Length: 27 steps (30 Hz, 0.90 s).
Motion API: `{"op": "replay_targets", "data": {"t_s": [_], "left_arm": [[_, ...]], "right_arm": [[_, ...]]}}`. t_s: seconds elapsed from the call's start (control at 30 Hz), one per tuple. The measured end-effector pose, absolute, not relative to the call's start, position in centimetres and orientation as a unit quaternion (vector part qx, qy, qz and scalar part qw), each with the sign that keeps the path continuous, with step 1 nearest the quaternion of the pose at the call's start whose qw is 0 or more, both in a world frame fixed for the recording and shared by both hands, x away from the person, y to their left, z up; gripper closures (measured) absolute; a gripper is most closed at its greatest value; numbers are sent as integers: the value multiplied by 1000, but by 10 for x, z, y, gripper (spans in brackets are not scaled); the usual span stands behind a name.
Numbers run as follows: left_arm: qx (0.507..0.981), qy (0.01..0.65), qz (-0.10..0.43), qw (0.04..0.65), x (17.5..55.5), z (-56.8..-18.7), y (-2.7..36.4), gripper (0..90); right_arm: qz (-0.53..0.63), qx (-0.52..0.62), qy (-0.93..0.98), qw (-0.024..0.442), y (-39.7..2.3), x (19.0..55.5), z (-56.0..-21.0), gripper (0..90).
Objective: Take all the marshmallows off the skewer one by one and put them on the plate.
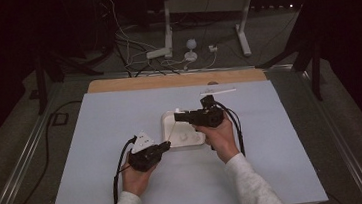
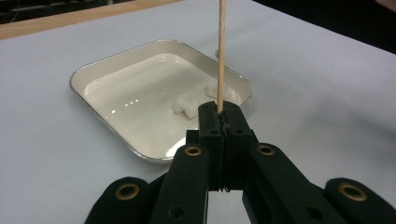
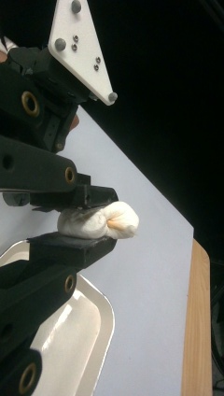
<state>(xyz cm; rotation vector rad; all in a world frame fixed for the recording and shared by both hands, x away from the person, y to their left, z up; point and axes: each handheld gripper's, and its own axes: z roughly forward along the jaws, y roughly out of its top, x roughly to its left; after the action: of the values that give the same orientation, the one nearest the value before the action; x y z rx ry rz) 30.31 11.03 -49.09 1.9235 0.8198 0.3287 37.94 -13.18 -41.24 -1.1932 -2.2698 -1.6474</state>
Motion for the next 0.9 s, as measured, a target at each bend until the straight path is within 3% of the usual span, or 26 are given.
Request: {"op": "replay_targets", "data": {"t_s": [0.4,0.5,0.67,0.9], "left_arm": [[800,330,147,478,303,-493,112,900],[814,336,154,448,303,-501,112,900],[795,347,140,477,305,-497,117,900],[793,353,136,477,305,-497,116,900]], "right_arm": [[-537,-397,-742,47,-146,387,-405,786],[-564,-411,-715,42,-156,388,-399,798],[-558,-404,-724,19,-177,387,-380,797],[-549,-409,-728,25,-176,388,-396,790]]}}
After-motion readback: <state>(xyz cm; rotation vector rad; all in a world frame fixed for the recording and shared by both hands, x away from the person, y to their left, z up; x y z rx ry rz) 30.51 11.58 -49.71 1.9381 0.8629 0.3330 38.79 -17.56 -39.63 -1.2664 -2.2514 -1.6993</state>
